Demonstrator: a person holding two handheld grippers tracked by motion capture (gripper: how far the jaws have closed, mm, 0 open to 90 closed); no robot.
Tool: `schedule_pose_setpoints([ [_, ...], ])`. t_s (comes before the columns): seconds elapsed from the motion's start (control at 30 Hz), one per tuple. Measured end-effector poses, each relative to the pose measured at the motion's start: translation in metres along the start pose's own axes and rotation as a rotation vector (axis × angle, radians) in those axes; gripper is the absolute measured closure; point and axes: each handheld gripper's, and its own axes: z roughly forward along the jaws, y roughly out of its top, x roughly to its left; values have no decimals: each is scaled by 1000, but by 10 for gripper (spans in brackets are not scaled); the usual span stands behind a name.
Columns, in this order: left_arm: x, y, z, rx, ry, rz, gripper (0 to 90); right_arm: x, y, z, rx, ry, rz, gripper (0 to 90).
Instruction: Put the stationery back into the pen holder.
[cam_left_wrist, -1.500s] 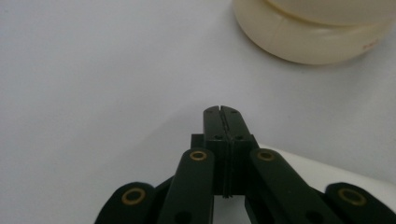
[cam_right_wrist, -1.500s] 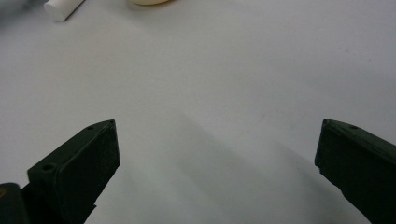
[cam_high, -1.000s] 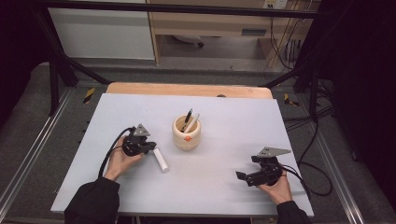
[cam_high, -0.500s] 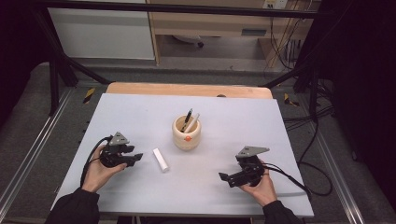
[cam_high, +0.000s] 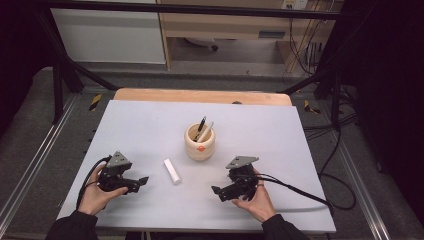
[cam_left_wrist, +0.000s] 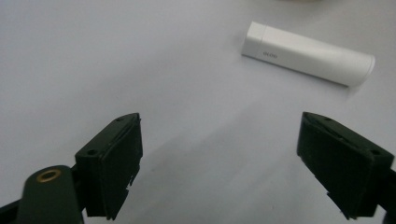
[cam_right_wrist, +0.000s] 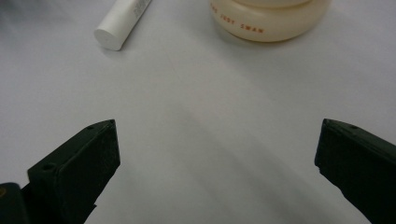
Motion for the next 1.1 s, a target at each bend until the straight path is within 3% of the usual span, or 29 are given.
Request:
schedule_pose_setpoints([
  [0.2, -2, -3, -4, -9, 7, -4, 101, 14, 11, 17, 21, 16, -14, 10],
  [0.43, -3, -5, -7, -23, 13, 7, 86, 30, 25, 29, -8, 42, -21, 36],
  [0.8, -2, -6, -6, -26, 7, -5, 84, 57, 47, 56, -16, 50, -8, 147],
  [1.1, -2, -6, -6, -26, -4, -7, 83, 75, 60, 78, -31, 17, 1, 308],
])
